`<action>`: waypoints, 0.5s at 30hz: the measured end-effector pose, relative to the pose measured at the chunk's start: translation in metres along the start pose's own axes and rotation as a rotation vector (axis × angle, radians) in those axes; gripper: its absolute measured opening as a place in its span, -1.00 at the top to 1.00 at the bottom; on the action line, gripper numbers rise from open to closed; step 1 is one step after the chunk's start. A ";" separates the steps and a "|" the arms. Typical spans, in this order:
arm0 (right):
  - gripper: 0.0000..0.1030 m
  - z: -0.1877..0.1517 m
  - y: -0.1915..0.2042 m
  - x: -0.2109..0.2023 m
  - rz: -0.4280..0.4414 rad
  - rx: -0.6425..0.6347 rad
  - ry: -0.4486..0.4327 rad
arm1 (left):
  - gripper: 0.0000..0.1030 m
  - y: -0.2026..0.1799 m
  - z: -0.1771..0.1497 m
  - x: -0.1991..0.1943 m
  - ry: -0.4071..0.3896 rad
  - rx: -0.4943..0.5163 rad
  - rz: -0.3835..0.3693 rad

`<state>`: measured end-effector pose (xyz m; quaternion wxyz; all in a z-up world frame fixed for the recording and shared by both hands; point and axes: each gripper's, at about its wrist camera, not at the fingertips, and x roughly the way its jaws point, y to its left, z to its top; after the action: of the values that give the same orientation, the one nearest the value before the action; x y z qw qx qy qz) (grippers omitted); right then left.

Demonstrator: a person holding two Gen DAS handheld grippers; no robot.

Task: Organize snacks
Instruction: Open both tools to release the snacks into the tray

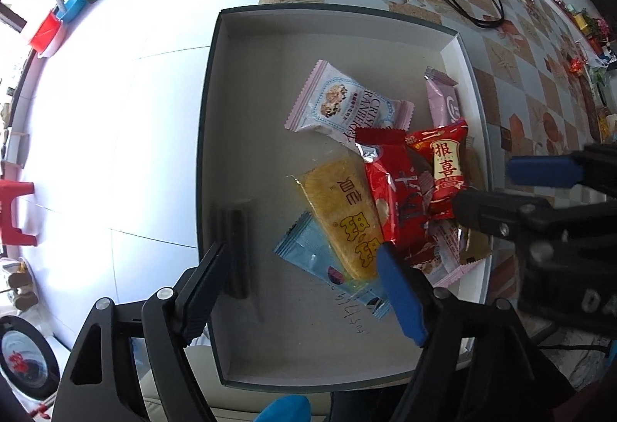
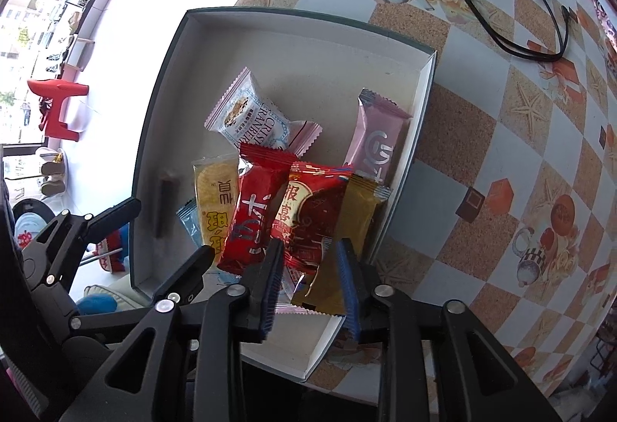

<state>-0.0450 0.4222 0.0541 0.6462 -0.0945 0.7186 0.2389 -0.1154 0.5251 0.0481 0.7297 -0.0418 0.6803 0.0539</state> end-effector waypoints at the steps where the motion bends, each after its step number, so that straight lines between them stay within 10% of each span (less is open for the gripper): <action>1: -0.54 -0.001 0.000 -0.003 -0.005 -0.003 -0.015 | -0.59 0.000 0.000 0.000 -0.003 -0.001 0.024; 15: -1.00 -0.016 0.004 -0.024 -0.065 -0.043 -0.083 | -0.76 -0.012 0.010 -0.011 0.004 0.013 0.085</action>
<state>-0.0576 0.4142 0.0787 0.6807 -0.1215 0.6824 0.2369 -0.1047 0.5143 0.0593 0.7258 -0.0081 0.6831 0.0806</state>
